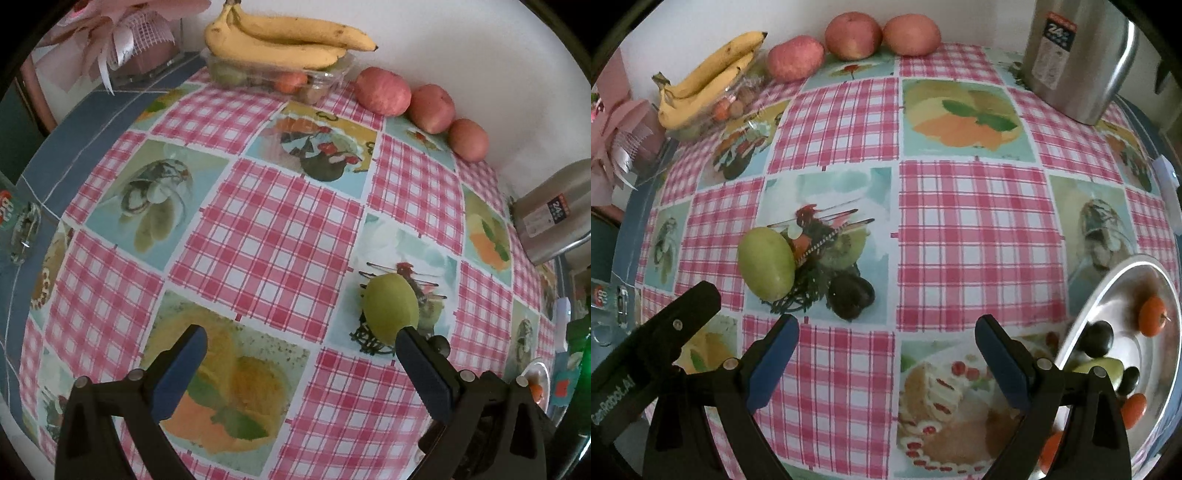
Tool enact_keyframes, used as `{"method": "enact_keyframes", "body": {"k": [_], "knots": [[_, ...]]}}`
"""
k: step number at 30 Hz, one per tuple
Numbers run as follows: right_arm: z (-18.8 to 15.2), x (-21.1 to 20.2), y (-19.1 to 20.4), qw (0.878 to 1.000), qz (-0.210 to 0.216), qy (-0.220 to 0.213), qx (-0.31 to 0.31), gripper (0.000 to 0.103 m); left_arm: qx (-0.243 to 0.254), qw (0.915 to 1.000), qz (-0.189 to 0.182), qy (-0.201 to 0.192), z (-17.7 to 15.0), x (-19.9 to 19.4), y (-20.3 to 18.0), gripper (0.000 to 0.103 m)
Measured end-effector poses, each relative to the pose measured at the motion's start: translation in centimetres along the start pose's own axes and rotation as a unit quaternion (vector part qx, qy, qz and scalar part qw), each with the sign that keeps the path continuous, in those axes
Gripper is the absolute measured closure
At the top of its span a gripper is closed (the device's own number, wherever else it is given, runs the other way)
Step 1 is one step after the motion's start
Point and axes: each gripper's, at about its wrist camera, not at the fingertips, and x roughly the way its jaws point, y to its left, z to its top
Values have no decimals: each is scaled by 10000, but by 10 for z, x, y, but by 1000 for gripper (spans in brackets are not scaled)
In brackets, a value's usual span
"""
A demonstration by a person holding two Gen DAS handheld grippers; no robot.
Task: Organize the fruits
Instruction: 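Withdraw both open tools from the plate toward the green fruit and plum, then lower the right tool onto the dark plum and close it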
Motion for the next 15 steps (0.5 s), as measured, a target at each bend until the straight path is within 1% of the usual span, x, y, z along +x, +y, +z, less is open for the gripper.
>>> {"method": "enact_keyframes", "body": {"k": [2,6,15], "knots": [[1,6,1,9999,-104,25,-49,7,24,10000,40,44,2,4,1,0],[4,15,1,9998,-156,90,-60,7,-51,9999,126,51,7,8,5,0],[9,29,11,9991,-380,66,-164,7,-123,9998,135,67,12,15,9,0]]}}
